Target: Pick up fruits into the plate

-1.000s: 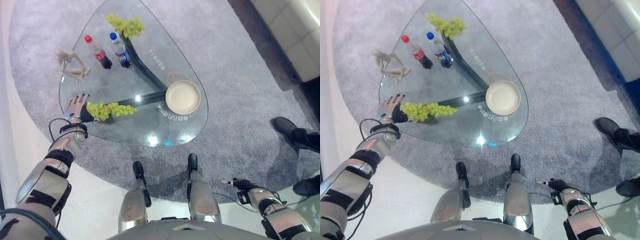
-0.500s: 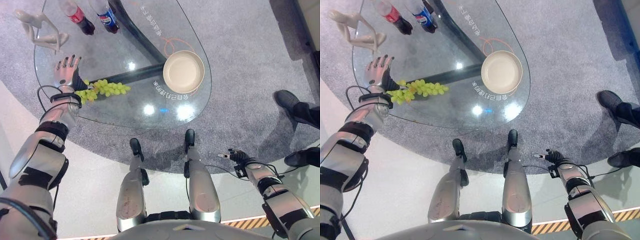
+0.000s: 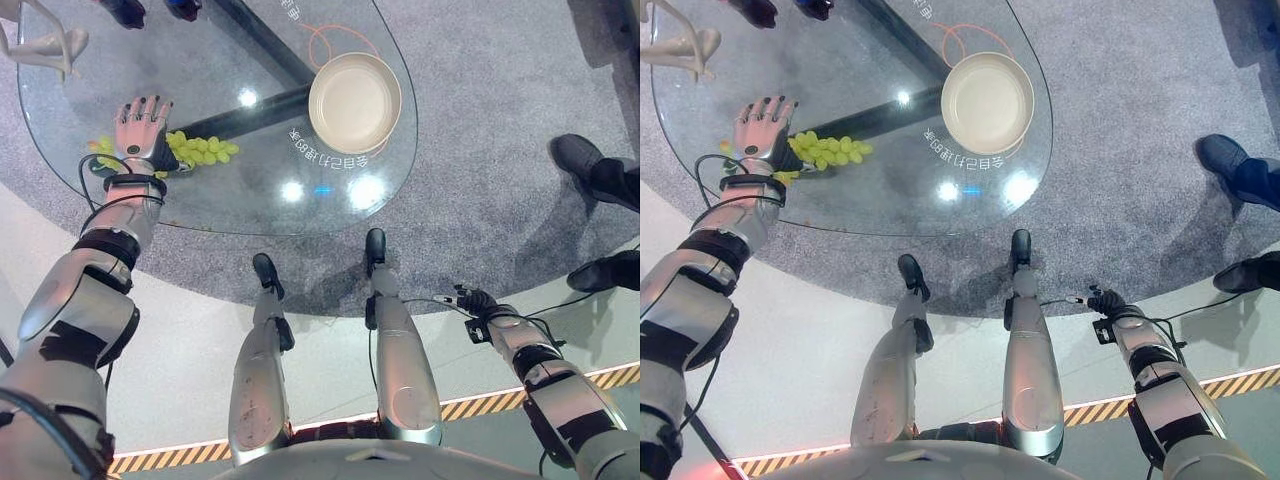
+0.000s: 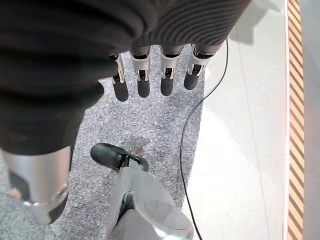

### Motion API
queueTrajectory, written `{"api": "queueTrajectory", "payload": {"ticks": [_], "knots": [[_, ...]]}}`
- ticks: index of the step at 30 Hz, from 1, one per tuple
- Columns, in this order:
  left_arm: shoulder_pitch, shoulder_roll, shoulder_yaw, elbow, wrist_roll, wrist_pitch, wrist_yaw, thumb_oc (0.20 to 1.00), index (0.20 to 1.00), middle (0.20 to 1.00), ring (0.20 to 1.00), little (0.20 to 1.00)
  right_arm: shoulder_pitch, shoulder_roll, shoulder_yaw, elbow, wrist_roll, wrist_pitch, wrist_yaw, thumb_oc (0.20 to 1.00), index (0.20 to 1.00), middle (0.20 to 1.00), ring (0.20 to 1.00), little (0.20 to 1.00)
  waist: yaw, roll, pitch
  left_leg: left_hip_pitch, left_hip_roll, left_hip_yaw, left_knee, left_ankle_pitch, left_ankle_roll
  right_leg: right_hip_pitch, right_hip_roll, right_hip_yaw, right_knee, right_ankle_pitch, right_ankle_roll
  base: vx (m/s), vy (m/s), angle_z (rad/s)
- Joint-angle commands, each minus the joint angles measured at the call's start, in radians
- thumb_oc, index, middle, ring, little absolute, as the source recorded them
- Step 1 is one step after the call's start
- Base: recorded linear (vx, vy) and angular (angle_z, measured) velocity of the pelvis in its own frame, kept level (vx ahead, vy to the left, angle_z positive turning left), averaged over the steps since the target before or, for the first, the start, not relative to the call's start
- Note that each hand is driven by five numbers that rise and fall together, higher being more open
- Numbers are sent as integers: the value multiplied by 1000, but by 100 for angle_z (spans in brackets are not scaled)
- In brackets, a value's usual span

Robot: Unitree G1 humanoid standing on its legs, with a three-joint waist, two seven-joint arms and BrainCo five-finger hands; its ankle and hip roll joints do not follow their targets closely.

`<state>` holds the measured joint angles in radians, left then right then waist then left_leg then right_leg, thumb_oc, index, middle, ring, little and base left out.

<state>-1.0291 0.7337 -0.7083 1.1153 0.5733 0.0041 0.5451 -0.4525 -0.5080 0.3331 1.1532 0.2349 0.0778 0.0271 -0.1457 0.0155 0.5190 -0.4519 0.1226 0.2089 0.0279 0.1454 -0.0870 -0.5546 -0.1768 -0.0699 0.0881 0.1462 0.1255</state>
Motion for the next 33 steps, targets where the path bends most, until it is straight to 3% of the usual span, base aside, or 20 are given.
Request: {"api": "queueTrajectory", "payload": {"ticks": [1,6,15,26,33], "knots": [[-80,25,-11,36,22,-48,3,1000,1000,1000,1000,1000,3,-44,34,-9,14,2,-21,1000,1000,1000,1000,1000,-18,-35,1,-130,-90,-9,191,-154,22,-76,73,-23,131,-118,-33,14,14,-8],[-88,5,-41,2,53,-34,-6,1000,1000,1000,1000,1000,-6,-52,28,-16,19,-10,-26,1000,1000,1000,1000,1000,-26,-34,1,-167,-87,1,218,-163,21,-113,70,-22,144,-115,-32,2,2,-1],[-131,14,-50,13,102,48,30,1000,1000,1000,1000,1000,14,-48,32,-64,29,-14,-33,1000,1000,1000,1000,1000,-40,-57,1,-235,-86,7,251,-166,20,-177,79,-9,155,-103,-30,2,5,-1],[-138,39,-5,113,112,222,99,1000,1000,1000,1000,1000,62,-44,33,-69,35,-62,-47,1000,1000,1000,1000,1000,-53,-59,1,-304,-88,-10,293,-178,24,-249,82,8,183,-103,-32,2,-1,1],[-139,47,45,170,97,291,136,1000,1000,1000,1000,1000,78,-40,39,-60,34,-95,-36,1000,1000,1000,1000,1000,-50,-63,1,-326,-84,-23,295,-173,20,-269,82,6,187,-106,-35,0,0,0]]}}
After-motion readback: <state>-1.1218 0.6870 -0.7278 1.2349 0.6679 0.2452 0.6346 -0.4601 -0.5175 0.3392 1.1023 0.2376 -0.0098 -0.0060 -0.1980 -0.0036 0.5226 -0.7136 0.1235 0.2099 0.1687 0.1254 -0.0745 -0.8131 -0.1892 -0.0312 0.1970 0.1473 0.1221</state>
